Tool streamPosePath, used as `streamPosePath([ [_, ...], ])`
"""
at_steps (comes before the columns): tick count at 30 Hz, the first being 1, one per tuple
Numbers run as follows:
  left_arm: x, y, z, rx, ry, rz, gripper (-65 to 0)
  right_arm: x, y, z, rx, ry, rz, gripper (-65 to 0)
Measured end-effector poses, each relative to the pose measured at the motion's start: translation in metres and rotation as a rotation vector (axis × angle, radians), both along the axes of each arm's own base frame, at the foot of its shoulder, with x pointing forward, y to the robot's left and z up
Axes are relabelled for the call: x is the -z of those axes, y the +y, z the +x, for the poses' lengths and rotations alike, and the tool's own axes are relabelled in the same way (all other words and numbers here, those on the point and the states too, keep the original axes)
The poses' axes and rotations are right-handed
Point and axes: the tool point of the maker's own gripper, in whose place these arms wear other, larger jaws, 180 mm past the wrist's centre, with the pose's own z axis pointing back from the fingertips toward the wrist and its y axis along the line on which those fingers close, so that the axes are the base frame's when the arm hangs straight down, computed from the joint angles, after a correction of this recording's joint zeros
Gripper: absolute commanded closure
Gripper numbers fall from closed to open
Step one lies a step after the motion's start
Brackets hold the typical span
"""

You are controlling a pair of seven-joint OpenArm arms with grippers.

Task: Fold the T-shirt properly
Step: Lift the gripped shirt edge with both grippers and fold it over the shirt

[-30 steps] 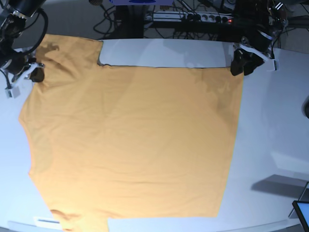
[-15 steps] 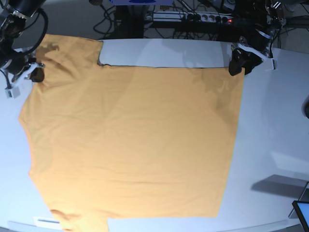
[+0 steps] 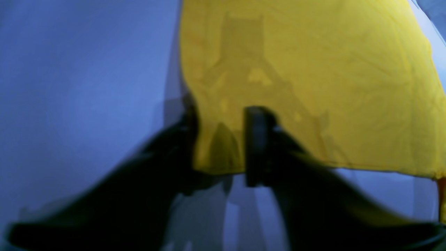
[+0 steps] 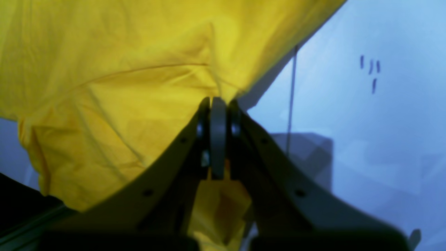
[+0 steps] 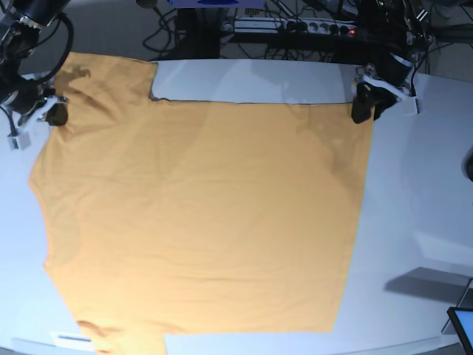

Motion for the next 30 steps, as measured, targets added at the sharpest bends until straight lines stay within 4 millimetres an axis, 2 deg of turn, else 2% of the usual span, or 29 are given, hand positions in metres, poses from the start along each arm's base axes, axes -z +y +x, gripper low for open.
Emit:
streamPosePath([
  [1, 0.002, -0.005, 0.001, 0.016, 0.004, -0.005, -9.7, 0.0, 0.0, 0.0, 0.0, 0.0, 0.0, -0.3],
  [4, 0.004, -0.019, 0.007, 0.05, 0.002, -0.025, -9.2, 0.0, 0.0, 0.0, 0.0, 0.0, 0.0, -0.3],
  [7, 0.004, -0.023, 0.007, 0.058, 0.0, -0.032, -6.0, 0.0, 0.0, 0.0, 0.0, 0.0, 0.0, -0.3],
  [10, 0.004, -0.024, 0.007, 0.058, 0.003, -0.031, 0.0, 0.0, 0.0, 0.0, 0.0, 0.0, 0.0, -0.3],
  [20, 0.005, -0.022, 0.001, 0.055, 0.012, -0.028, 0.0, 0.0, 0.0, 0.0, 0.0, 0.0, 0.0, -0.3],
  [30, 0.003, -0.024, -0.011, 0.07, 0.022, -0.019, 0.0, 0.001, -0.004, -0.01, 0.012, -0.016, -0.005, -0.3],
])
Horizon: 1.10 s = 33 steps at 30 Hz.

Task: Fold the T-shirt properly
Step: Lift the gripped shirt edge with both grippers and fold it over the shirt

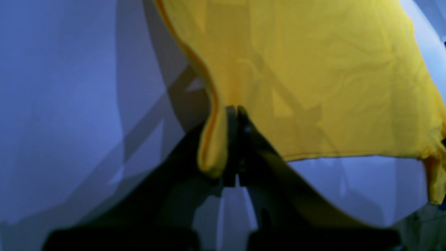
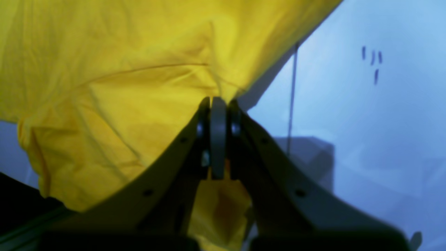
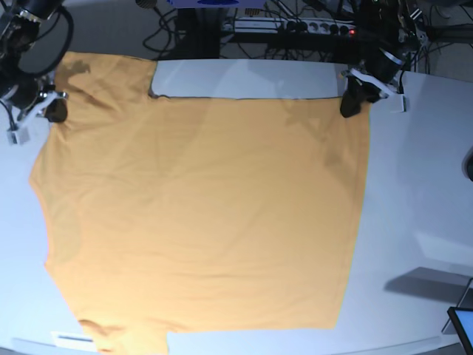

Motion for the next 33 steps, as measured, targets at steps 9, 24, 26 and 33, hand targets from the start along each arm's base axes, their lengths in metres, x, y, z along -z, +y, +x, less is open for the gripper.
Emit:
streamPosePath([
  [9, -0.012, -0.003, -0.011, 0.031, 0.05, 0.1, 0.0, -0.002, -0.011, -0.008, -0.006, 0.008, -0.037, -0.3],
  [24, -0.047, 0.003, -0.005, 0.053, -0.019, 0.177, 0.0, -0.037, -0.011, 0.0, -0.08, -0.039, -0.169, -0.3],
  [26, -0.054, 0.007, -0.003, 0.045, -0.037, 0.192, 0.0, -0.042, -0.01, 0.002, -0.088, -0.052, -0.18, -0.3],
  [33, -0.067, 0.014, -0.002, 0.042, -0.063, 0.225, 0.0, -0.062, -0.007, 0.012, -0.113, -0.109, -0.22, -0.3],
])
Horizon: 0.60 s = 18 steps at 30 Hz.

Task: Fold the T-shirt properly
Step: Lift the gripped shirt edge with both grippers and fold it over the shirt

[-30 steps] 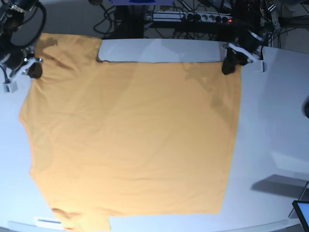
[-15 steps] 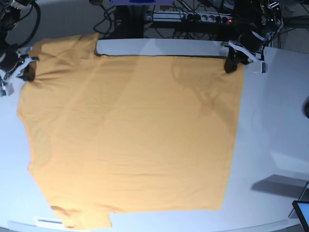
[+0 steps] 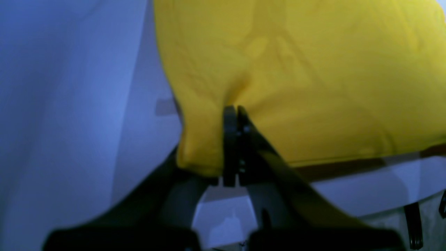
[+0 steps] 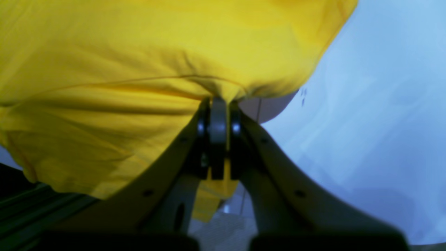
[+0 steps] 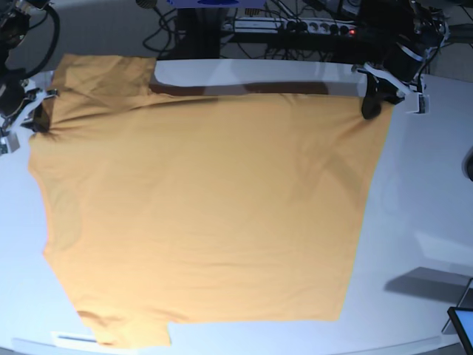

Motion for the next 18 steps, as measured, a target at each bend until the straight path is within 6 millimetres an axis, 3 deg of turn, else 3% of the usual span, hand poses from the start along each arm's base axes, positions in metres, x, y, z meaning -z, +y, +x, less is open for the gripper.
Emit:
streamPosePath([
  [5, -0.001, -0.006, 0.001, 0.015, -0.002, -0.001, 0.0, -0.003, 0.0, 0.006, -0.004, 0.006, -0.011, -0.3],
  [18, -0.028, -0.008, 0.022, 0.004, -0.042, 0.044, 0.0, -0.016, -0.001, 0.023, -0.007, -0.047, -0.022, -0.3],
])
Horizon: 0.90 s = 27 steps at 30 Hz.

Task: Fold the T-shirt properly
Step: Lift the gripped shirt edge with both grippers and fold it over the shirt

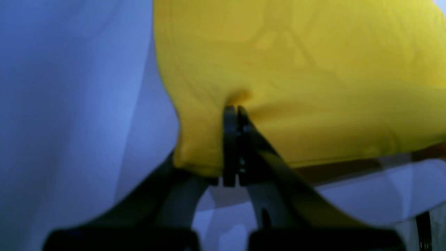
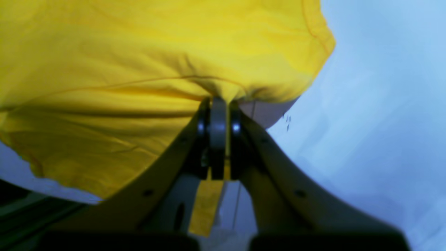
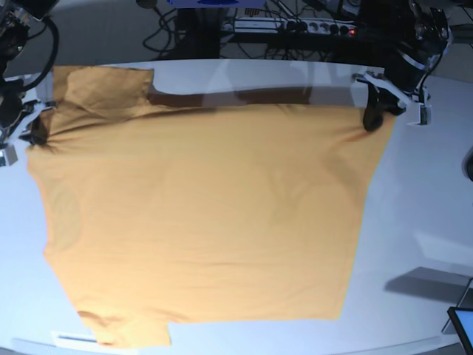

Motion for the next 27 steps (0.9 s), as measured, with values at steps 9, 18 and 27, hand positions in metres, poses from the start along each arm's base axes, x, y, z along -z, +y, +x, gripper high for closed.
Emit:
streamPosePath([
  [9, -0.006, 0.007, 0.011, -0.047, -0.023, -0.005, 0.0, -0.009, 0.027, 0.029, -0.093, -0.043, 0.011, -0.3],
  [18, -0.015, 0.012, 0.027, -0.068, -0.055, 0.0, 0.0, -0.032, 0.043, 0.063, -0.148, -0.124, 0.008, -0.4],
  [27, -0.041, 0.062, 0.043, -0.201, -0.056, 0.046, 0.0, -0.038, 0.047, 0.09, -0.191, -0.136, 0.031, -0.4],
])
